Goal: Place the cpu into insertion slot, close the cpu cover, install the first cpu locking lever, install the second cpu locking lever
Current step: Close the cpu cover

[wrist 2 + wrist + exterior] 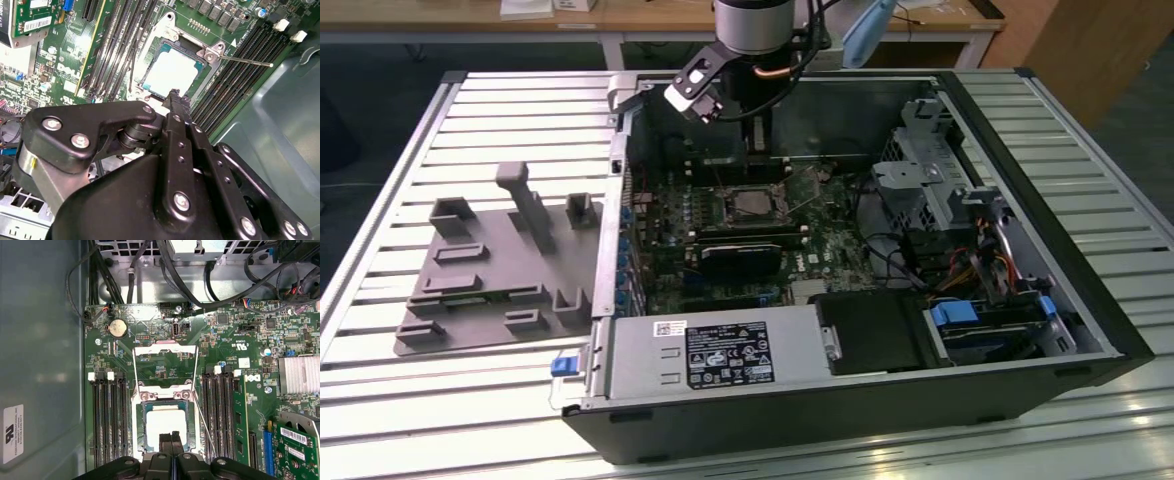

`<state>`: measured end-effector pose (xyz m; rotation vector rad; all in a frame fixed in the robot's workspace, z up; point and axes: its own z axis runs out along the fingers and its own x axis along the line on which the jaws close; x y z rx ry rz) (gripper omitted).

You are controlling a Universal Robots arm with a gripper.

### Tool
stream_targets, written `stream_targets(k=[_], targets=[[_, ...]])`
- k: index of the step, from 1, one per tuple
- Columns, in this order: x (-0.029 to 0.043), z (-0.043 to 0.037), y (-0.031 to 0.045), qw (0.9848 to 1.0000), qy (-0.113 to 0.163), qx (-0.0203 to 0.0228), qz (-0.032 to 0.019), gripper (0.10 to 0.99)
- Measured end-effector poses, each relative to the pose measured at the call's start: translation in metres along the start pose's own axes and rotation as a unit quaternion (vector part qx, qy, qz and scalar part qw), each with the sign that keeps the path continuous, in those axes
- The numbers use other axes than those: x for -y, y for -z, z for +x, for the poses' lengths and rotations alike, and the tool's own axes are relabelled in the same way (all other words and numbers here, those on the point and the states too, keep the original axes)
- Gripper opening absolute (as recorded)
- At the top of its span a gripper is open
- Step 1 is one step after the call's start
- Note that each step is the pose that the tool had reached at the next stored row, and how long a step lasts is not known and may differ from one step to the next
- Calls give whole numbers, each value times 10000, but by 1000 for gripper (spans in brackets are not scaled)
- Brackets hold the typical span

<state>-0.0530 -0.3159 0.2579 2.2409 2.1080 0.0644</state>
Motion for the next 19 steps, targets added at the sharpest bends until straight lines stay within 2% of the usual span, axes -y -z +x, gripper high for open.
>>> stream_targets(k=[5, 13, 19], targets=[[-1, 0, 15, 10000, 0, 1, 1, 102], [-12, -2, 123, 10000, 1, 2, 19, 102], [-17, -2, 173, 10000, 0, 2, 27, 102]])
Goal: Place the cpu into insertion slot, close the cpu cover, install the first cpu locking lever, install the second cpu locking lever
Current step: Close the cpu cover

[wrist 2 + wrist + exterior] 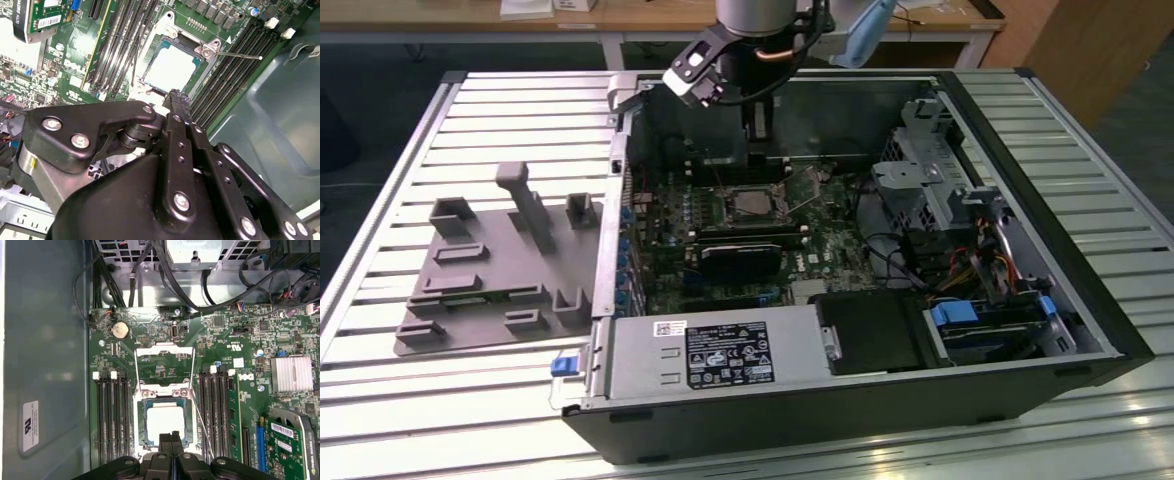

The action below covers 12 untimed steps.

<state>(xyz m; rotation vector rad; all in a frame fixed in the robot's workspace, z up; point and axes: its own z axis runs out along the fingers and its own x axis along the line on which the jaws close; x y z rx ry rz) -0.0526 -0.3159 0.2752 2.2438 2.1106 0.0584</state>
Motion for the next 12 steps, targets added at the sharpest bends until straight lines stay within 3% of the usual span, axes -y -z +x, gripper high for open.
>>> stream_targets(k=[8, 12], targets=[[-7, 0, 23, 10000, 0, 1, 4, 102], [-80, 4, 18, 10000, -6, 1, 5, 102]])
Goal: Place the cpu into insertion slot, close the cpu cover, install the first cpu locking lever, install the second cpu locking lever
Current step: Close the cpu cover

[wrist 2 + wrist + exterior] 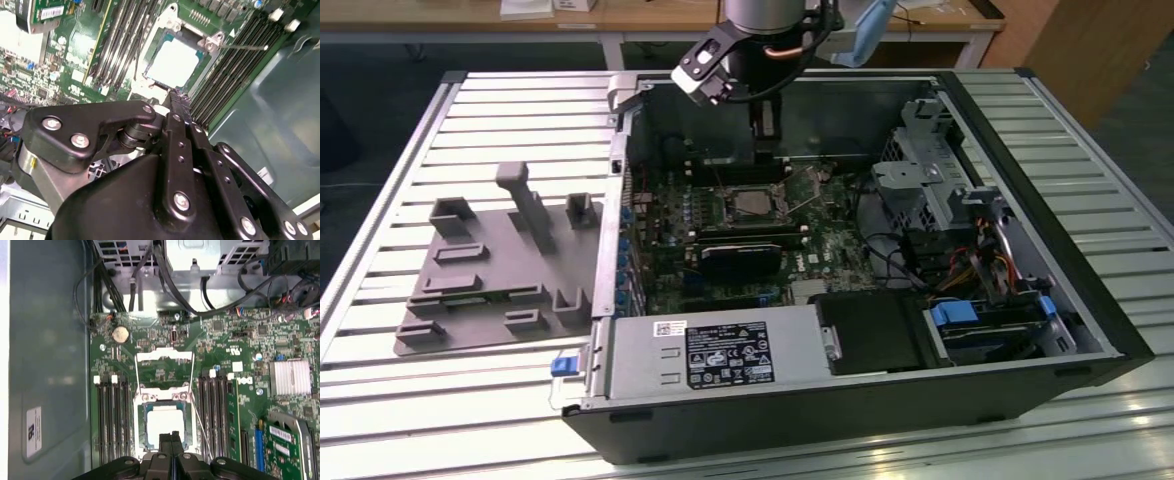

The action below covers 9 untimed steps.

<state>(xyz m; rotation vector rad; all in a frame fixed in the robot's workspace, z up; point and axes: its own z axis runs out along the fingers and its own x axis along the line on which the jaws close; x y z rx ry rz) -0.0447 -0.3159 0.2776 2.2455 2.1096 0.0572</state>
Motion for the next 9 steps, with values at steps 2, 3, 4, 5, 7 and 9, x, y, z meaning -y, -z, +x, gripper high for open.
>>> stream_targets(k=[2, 3, 4, 5, 7, 9], targets=[[-49, 3, -4, 10000, -1, 0, 0, 102], [-75, 5, -6, 10000, -2, 0, 0, 102], [-100, 6, -7, 10000, -2, 0, 0, 102], [-126, 8, -9, 10000, -2, 0, 0, 102], [-179, 11, -12, 10000, -3, 0, 0, 102], [-230, 15, -16, 10000, -5, 0, 0, 102]])
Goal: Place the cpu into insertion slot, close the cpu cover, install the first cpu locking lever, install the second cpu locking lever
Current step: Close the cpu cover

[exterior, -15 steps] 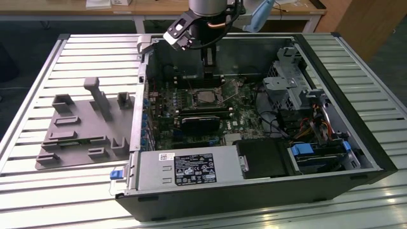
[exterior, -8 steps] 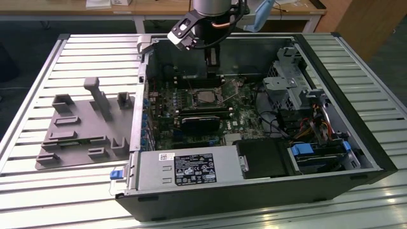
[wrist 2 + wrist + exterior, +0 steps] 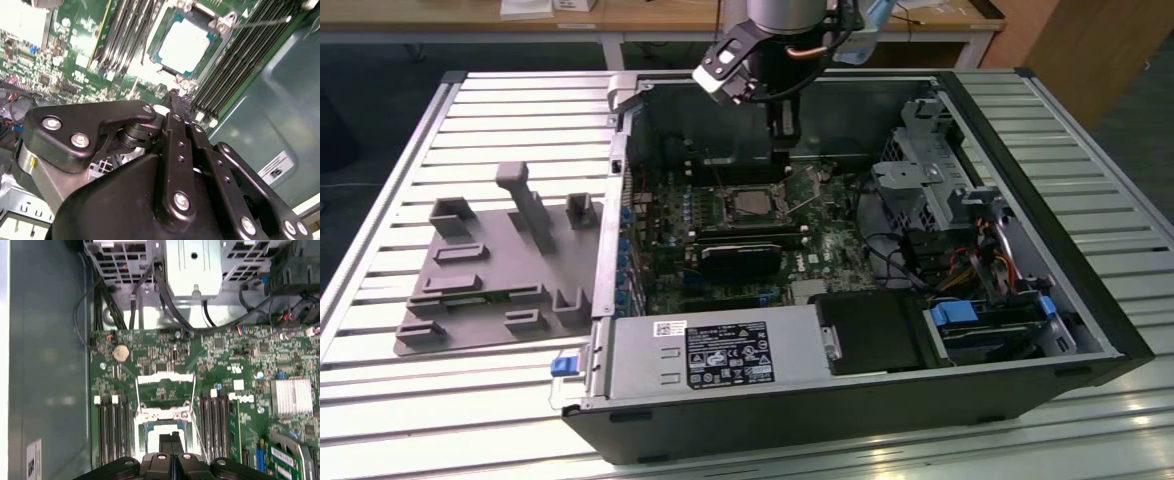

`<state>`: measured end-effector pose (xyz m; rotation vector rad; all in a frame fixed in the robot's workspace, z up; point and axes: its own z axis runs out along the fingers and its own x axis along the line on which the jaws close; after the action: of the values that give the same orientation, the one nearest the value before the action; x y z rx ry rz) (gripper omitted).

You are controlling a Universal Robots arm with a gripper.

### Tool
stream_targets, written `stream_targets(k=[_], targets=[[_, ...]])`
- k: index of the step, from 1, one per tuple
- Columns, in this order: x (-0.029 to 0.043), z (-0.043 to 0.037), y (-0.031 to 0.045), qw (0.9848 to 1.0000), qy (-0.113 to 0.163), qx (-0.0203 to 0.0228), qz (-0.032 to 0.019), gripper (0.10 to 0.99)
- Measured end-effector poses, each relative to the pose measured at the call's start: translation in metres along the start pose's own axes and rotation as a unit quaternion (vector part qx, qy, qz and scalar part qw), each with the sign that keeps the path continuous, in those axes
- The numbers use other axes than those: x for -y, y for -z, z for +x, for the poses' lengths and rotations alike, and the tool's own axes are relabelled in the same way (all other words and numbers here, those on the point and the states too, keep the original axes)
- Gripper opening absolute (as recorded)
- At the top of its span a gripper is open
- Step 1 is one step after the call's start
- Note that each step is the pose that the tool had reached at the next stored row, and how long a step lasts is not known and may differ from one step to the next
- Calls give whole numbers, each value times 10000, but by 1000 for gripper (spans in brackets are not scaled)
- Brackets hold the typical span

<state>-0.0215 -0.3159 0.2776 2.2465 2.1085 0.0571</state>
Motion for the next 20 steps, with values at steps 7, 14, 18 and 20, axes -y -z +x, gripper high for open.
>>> stream_targets(k=[7, 14, 18, 20], targets=[[-173, 11, -12, 10000, -6, 0, 0, 102], [-335, 22, -22, 10000, -14, 2, 1, 102], [-420, 27, -30, 10000, -23, 2, 1, 102], [-460, 30, -33, 10000, -29, 1, 1, 102]])
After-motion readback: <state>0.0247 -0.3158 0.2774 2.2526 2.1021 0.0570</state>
